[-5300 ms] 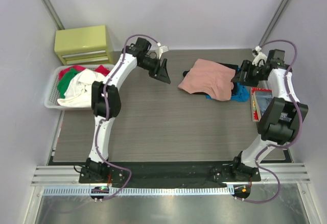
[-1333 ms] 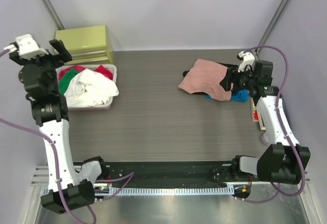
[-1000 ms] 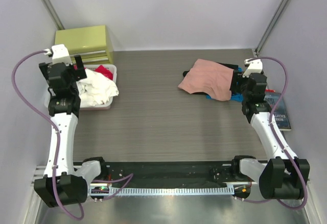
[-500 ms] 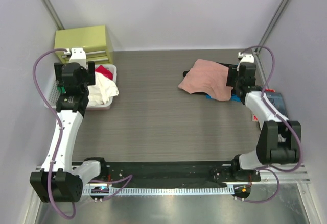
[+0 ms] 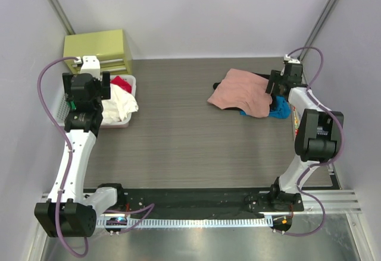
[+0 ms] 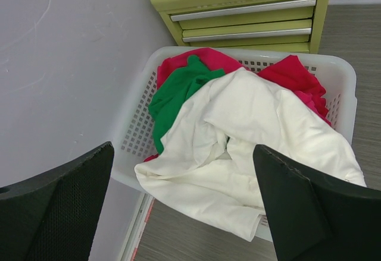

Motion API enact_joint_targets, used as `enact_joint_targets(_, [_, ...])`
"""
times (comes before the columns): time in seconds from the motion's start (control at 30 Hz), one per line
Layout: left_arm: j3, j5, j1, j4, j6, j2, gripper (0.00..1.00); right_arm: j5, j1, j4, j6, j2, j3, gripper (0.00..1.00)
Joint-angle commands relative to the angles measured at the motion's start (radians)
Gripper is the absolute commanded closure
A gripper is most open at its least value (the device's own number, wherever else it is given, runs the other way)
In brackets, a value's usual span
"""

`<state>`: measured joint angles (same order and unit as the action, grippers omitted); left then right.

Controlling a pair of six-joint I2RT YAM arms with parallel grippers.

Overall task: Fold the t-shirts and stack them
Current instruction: Smooth out wrinkles on the folded tshirt

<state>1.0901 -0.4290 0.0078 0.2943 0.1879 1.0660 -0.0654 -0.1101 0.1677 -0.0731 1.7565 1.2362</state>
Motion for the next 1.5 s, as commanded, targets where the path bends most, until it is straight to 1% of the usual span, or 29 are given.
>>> enact_joint_targets(0.0, [-0.001, 0.013, 0.001, -0.018, 0.001, 0.002, 0.00, 0.052, -0.028, 0.059, -0.045, 0.034, 0.077, 0.26])
enact_joint_targets(0.03, [-0.001, 0.015, 0.003, -0.017, 0.002, 0.005, 0.00, 0.050, -0.031, 0.072, -0.048, 0.046, 0.089, 0.26])
enact_joint_targets(0.07, [-0.005, 0.015, 0.001, -0.017, 0.001, 0.003, 0.00, 0.094, -0.033, 0.088, -0.057, 0.066, 0.104, 0.26])
enact_joint_targets(0.23, [-0.012, 0.009, 0.001, -0.030, 0.024, -0.014, 0.00, 0.156, -0.033, 0.096, -0.080, 0.092, 0.123, 0.28])
enact_joint_targets(0.37, [-0.006, 0.004, 0.001, -0.035, 0.025, -0.008, 0.00, 0.191, -0.033, 0.124, -0.097, 0.126, 0.152, 0.35])
enact_joint_targets(0.63, [-0.012, 0.010, 0.001, -0.034, 0.031, -0.021, 0.00, 0.184, -0.037, 0.130, -0.108, 0.176, 0.174, 0.32])
enact_joint_targets(0.8, [-0.025, 0.024, 0.001, -0.032, 0.028, -0.023, 0.00, 0.184, -0.057, 0.131, -0.102, 0.178, 0.174, 0.32])
enact_joint_targets(0.87, [-0.030, 0.027, 0.003, -0.037, 0.028, -0.012, 0.00, 0.200, -0.068, 0.136, -0.096, 0.190, 0.178, 0.37])
enact_joint_targets(0.93, [-0.030, 0.024, 0.001, -0.035, 0.027, -0.006, 0.00, 0.216, -0.069, 0.141, -0.099, 0.199, 0.178, 0.47])
enact_joint_targets(1.0, [-0.029, 0.024, 0.001, -0.037, 0.031, -0.009, 0.00, 0.243, -0.071, 0.142, -0.108, 0.215, 0.177, 0.59])
enact_joint_targets(1.03, [-0.029, 0.022, 0.001, -0.037, 0.033, -0.009, 0.00, 0.252, -0.069, 0.145, -0.111, 0.219, 0.183, 0.73])
enact_joint_targets(1.1, [-0.029, 0.019, 0.003, -0.037, 0.038, -0.012, 0.00, 0.275, -0.071, 0.147, -0.119, 0.231, 0.184, 0.85])
enact_joint_targets(1.13, [-0.026, 0.018, 0.001, -0.038, 0.041, -0.012, 0.00, 0.279, -0.071, 0.153, -0.117, 0.236, 0.189, 0.98])
enact_joint_targets(1.3, [-0.025, 0.021, 0.001, -0.037, 0.036, -0.011, 0.00, 0.277, -0.072, 0.156, -0.103, 0.230, 0.186, 0.99])
enact_joint_targets(1.47, [-0.044, 0.065, 0.001, -0.030, 0.024, -0.008, 0.00, 0.279, -0.079, 0.132, -0.077, 0.173, 0.157, 0.99])
